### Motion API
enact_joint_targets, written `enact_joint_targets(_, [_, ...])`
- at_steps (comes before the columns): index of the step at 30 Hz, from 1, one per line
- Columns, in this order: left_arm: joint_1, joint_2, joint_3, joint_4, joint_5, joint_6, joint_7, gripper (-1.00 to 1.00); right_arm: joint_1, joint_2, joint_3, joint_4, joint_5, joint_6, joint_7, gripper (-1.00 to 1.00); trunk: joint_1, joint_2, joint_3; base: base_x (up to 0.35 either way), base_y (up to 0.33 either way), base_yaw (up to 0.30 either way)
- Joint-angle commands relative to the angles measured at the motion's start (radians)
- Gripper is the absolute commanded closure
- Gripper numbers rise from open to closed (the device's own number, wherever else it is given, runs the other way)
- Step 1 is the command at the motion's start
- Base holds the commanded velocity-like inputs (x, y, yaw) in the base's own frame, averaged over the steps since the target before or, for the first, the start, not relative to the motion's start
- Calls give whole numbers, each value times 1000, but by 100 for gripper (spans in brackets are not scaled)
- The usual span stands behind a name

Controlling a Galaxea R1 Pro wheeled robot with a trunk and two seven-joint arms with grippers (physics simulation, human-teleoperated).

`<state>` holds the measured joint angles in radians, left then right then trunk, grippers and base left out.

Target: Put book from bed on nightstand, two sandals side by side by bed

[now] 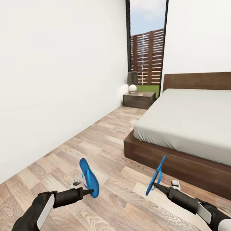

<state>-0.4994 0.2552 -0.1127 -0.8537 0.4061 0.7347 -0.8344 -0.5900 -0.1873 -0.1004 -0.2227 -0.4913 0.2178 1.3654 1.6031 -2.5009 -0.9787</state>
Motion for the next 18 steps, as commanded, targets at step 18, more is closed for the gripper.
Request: enact_joint_targets(18, [0,0,-2,-1,8,6,1,100,-1,2,-2,0,-3,14,6,100,0,0,-1,-80,-173,-265])
